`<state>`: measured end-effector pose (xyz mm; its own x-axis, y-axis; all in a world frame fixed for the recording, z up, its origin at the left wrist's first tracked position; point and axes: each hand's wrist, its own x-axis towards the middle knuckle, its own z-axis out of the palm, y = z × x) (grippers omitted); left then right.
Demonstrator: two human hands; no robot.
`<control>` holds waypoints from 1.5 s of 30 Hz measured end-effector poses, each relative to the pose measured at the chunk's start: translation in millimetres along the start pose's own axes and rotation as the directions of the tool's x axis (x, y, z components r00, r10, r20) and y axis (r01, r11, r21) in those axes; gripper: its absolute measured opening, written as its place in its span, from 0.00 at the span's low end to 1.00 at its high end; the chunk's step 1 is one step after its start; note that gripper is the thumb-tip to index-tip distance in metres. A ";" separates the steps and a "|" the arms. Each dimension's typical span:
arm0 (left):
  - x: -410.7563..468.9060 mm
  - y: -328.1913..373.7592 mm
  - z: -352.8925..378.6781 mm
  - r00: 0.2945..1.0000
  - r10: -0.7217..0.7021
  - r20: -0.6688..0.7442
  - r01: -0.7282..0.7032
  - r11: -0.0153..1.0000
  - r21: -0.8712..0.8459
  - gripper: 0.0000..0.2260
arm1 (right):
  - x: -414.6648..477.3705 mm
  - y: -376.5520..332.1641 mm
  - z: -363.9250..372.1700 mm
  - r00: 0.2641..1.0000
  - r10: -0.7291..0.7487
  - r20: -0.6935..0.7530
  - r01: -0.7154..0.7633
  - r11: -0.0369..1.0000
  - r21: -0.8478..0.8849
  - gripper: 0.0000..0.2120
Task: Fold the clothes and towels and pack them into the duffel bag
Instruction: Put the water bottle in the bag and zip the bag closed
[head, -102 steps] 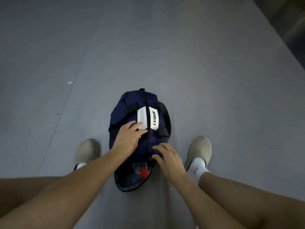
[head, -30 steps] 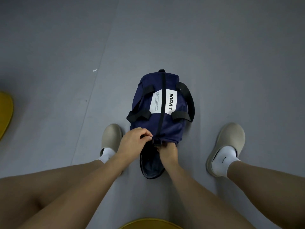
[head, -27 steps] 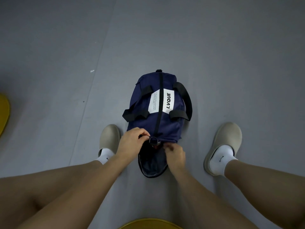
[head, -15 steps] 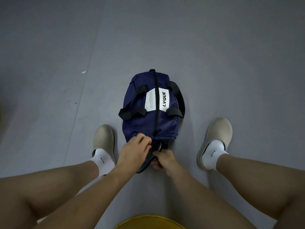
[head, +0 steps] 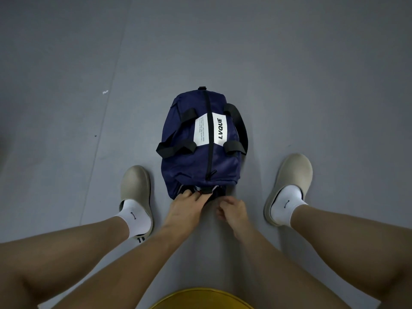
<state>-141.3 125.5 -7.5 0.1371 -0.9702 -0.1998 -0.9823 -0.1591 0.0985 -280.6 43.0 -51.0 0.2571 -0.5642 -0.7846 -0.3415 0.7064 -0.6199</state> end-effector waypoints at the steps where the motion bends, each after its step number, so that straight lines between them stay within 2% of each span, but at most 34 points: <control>1: -0.1 -0.8 0.4 1.000 0.024 -0.003 -0.024 1.000 -0.004 0.40 | 5.3 3.4 -0.2 0.991 -0.109 -0.083 0.092 0.978 -0.188 0.11; 2: -0.7 -1.7 -0.3 0.999 0.038 0.000 -0.038 0.999 -0.009 0.43 | 9.6 5.6 0.8 0.974 -0.195 -0.119 0.142 0.924 -0.354 0.15; 4: -0.8 -4.4 -2.0 0.999 0.042 0.031 -0.042 0.999 -0.011 0.47 | 18.0 7.2 6.1 0.956 -0.279 -0.087 0.197 0.836 -0.511 0.19; 7: 3.2 -5.9 -6.2 0.998 0.046 0.053 -0.046 0.999 -0.008 0.49 | 30.0 1.5 16.7 0.941 -0.330 -0.075 0.235 0.796 -0.558 0.17; 11: 21.3 -14.2 -21.6 0.995 0.009 0.104 0.001 0.995 -0.100 0.45 | 46.6 -7.4 22.6 0.937 -0.306 -0.168 0.152 0.792 -0.592 0.13; 14: 33.1 -21.8 -32.8 0.991 0.000 0.133 0.022 0.986 -0.165 0.44 | 58.0 -9.8 24.5 0.941 -0.295 -0.165 0.135 0.775 -0.617 0.13; 18: 44.4 -30.7 -39.3 0.988 0.038 0.149 -0.004 0.975 -0.224 0.45 | 64.7 -12.2 19.3 0.955 -0.241 -0.170 0.107 0.819 -0.564 0.14; 23: 47.7 -32.4 -39.7 0.988 0.032 0.151 0.006 0.970 -0.244 0.45 | 64.7 -11.1 10.0 0.982 -0.157 -0.102 0.075 0.828 -0.556 0.17; 29: 48.8 -30.0 -41.3 0.985 0.023 0.170 0.019 0.970 -0.241 0.45 | 64.8 -8.6 6.9 0.990 -0.016 -0.137 -0.039 0.919 -0.393 0.09; 39: 53.5 -31.9 -41.3 0.979 0.034 0.201 0.012 0.975 -0.222 0.47 | 32.9 -31.9 0.6 0.982 -0.078 -0.169 0.060 0.992 -0.109 0.06; 45: 56.7 -30.5 -45.4 0.980 0.075 0.184 -0.030 0.971 -0.235 0.46 | 14.6 -58.8 -6.8 0.973 -0.191 -0.131 0.157 0.960 -0.233 0.08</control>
<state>-97.8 67.0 22.4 0.0372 -0.9290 -0.3682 -0.9285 -0.1683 0.3310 -262.9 -9.6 -26.0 0.1966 -0.7397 -0.6436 -0.4982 0.4900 -0.7154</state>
